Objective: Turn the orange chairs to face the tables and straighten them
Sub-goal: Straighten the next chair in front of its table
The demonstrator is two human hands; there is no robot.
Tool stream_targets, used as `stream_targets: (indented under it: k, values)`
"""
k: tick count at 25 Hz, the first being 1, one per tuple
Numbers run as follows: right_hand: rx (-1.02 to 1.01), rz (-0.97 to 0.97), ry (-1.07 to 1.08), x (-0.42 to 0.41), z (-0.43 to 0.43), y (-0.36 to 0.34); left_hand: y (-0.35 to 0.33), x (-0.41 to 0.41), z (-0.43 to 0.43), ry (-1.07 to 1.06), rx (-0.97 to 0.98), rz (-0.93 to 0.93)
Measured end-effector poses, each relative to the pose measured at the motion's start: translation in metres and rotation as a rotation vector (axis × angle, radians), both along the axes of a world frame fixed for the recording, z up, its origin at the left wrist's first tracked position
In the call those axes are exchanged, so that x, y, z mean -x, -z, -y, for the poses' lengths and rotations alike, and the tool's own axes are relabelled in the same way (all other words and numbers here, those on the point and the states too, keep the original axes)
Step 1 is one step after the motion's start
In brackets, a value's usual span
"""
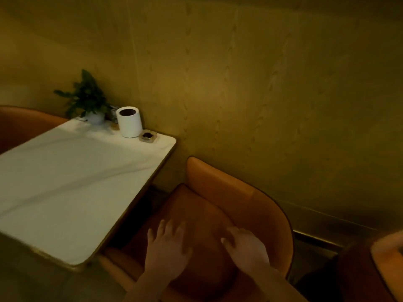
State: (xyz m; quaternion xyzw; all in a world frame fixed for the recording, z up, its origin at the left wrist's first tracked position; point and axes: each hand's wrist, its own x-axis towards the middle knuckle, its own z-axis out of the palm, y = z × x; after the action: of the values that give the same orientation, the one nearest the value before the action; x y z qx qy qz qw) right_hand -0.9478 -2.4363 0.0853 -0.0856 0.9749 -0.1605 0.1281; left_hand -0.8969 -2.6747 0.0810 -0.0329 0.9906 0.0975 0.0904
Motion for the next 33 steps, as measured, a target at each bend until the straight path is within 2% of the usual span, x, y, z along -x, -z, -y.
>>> stream_targets:
  k: [9, 15, 18, 21, 28, 31, 33]
  values:
    - [-0.076, 0.074, -0.386, 0.031, -0.113, 0.035, 0.018, -0.045, -0.145, -0.435, -0.058, -0.009]
    - [-0.090, 0.091, -0.498, 0.005, -0.167, 0.064, 0.058, -0.085, -0.219, -0.540, -0.102, 0.148]
    - [-0.170, 0.007, -0.512, -0.003, -0.183, 0.082, 0.097, -0.095, -0.243, -0.544, -0.163, 0.206]
    - [-0.166, -0.126, -0.516, 0.000, -0.185, 0.102, 0.139, -0.094, -0.244, -0.571, -0.212, 0.206]
    - [-0.142, -0.297, -0.481, 0.008, -0.174, 0.130, 0.183, -0.095, -0.230, -0.528, -0.175, 0.131]
    - [0.101, -0.462, -0.507, 0.019, -0.176, 0.139, 0.181, -0.089, -0.238, -0.546, -0.133, 0.083]
    - [0.176, -0.535, -0.556, 0.023, -0.178, 0.146, 0.174, -0.090, -0.242, -0.536, -0.051, -0.013]
